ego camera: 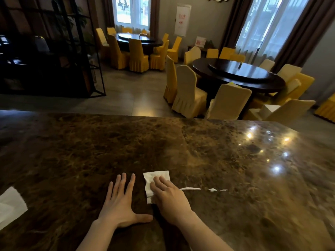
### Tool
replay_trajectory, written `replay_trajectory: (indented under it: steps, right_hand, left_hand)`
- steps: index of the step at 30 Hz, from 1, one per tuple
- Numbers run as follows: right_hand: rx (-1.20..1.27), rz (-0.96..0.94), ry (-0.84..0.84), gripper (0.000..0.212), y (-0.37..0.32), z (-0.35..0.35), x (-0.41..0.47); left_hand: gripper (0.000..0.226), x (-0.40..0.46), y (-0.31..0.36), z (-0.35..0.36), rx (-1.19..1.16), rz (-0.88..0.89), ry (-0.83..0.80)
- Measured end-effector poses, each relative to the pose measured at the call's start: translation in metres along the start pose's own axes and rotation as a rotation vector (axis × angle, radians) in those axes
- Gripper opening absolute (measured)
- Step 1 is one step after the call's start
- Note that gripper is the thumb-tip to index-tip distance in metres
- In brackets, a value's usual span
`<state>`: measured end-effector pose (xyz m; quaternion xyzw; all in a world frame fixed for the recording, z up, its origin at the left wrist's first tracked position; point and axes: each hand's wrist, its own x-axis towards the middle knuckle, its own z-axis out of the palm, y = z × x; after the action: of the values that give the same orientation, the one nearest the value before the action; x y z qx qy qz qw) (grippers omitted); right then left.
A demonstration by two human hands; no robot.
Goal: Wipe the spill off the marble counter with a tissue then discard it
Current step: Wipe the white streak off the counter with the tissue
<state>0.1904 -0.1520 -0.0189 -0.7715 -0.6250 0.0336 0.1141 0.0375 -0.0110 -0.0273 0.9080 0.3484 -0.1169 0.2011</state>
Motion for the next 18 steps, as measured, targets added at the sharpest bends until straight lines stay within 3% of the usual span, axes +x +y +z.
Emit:
replay_trajectory:
  steps: [13,18]
  right_hand:
    - [-0.124,0.341,0.004,0.065,0.099,-0.019,-0.072]
    - [-0.106,0.574,0.043,0.066,0.128,-0.024,-0.093]
  left_hand:
    - [0.159,0.025,0.080,0.021,0.035,0.072,0.038]
    - [0.151,0.020,0.082,0.027,0.087,0.057,0.095]
